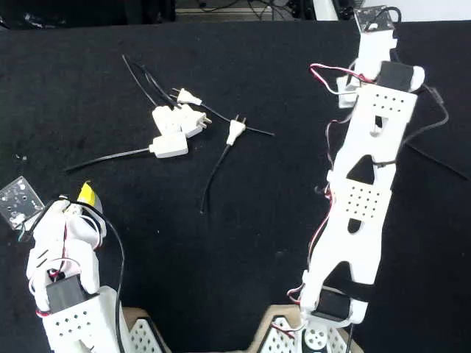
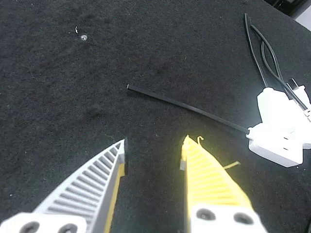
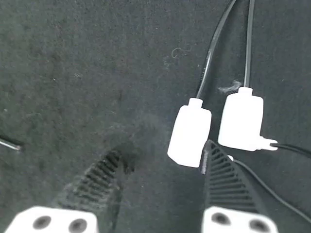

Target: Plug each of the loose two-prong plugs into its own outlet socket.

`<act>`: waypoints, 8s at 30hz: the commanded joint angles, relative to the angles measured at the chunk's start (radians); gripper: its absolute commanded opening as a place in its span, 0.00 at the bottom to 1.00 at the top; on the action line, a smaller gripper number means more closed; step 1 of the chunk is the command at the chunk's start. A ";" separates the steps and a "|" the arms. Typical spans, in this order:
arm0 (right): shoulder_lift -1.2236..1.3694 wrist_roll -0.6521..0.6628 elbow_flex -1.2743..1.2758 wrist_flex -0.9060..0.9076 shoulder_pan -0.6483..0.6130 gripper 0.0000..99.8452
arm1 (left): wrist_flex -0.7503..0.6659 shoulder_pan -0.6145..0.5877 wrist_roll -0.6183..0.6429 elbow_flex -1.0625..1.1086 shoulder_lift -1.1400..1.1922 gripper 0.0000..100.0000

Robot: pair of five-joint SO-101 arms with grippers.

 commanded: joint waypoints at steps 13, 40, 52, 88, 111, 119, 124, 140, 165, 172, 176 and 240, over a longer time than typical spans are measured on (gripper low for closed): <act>-0.730 -0.038 0.587 0.032 -0.107 0.21 | -0.023 -0.010 0.008 -0.044 -0.009 0.19; -1.313 -0.201 2.084 -0.806 -0.704 0.21 | -0.023 -0.010 0.008 -0.044 -0.009 0.19; -1.311 -0.284 2.353 -1.146 -0.740 0.21 | -0.018 -0.010 -0.002 -0.051 -0.009 0.20; -1.317 -0.284 2.437 -1.266 -0.740 0.21 | 0.374 0.070 -0.529 -0.883 0.618 0.20; -1.382 -0.460 2.394 -1.160 -0.451 0.21 | -0.163 0.278 -0.287 -0.961 1.356 0.20; -1.382 -0.457 2.394 -1.160 -0.450 0.21 | -0.236 0.278 -0.094 -1.155 1.712 0.20; -1.382 -0.454 2.393 -1.160 -0.451 0.21 | -0.210 0.278 -0.060 -1.310 1.906 0.20; -1.382 -0.454 2.393 -1.160 -0.451 0.21 | 0.052 0.326 -0.063 -1.653 2.194 0.20; -1.382 -0.454 2.390 -1.160 -0.451 0.21 | 0.540 0.404 -0.565 -1.644 2.027 0.19; -1.382 -0.454 2.390 -1.162 -0.451 0.21 | 0.595 0.435 -0.569 -1.638 1.924 0.20; -1.382 -0.454 2.393 -1.166 -0.448 0.21 | 0.488 0.472 -0.571 -1.573 1.938 0.20; -1.389 -0.460 2.376 -1.174 -0.327 0.21 | 0.043 0.622 -0.746 -1.537 2.127 0.03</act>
